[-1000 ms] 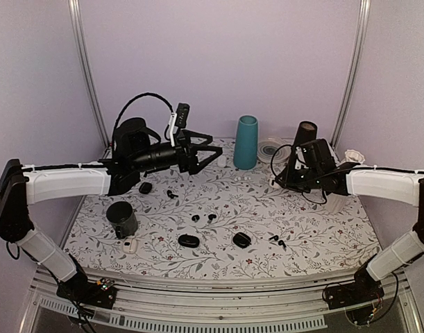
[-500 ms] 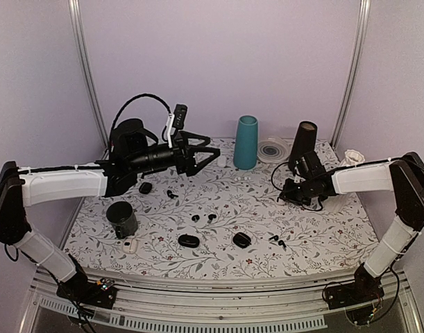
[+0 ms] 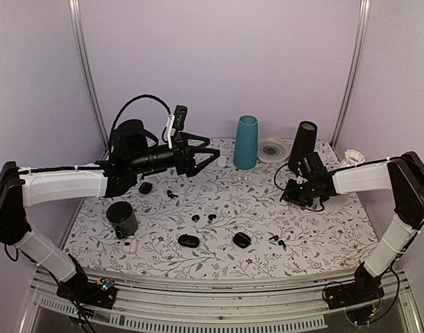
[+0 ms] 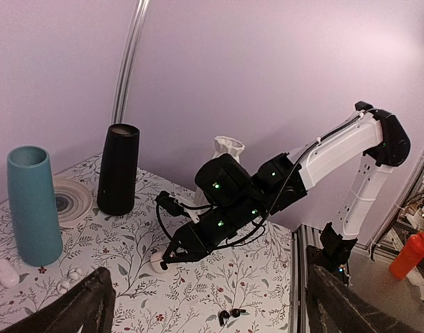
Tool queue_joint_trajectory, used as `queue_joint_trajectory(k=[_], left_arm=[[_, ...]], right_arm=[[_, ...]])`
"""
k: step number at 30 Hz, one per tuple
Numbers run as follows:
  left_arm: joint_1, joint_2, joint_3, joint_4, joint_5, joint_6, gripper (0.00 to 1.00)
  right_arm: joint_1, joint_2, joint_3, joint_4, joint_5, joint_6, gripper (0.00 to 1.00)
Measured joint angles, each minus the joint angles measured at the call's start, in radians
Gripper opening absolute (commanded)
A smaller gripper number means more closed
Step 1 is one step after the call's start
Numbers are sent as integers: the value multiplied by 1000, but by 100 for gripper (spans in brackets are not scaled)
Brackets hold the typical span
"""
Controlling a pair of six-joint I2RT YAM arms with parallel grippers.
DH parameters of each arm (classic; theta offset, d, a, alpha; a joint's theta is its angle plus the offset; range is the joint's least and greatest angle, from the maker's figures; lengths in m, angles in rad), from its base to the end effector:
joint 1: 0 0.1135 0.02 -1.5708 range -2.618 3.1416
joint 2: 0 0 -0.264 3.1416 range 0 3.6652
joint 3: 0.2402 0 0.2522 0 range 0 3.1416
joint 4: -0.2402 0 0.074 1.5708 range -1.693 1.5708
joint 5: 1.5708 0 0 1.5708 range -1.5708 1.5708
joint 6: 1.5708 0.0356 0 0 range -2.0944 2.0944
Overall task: Insert the wireless bluetooth earbuds into the charging case
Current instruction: Place the charging case with the earbuds at the center of the board.
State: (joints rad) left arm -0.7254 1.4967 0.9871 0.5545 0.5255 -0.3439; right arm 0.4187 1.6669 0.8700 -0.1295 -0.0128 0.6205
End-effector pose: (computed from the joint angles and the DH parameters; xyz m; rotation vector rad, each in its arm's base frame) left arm 0.2487 -0.2444 0.3144 0.7488 1.4926 -1.2287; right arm 0.2970 0.1327 0.1554 0.2518 2.5413 0.4375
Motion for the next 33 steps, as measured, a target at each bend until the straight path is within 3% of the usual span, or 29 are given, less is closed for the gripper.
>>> queue_joint_trajectory(k=[18,33], left_arm=[[0,0,0,-17,-15,0,96],[0,0,0,-22,-29,0,96]], right_arm=[[-2,5,-8,-45,15,-9,63],[2,-64,-7,-61,28,-38,78]])
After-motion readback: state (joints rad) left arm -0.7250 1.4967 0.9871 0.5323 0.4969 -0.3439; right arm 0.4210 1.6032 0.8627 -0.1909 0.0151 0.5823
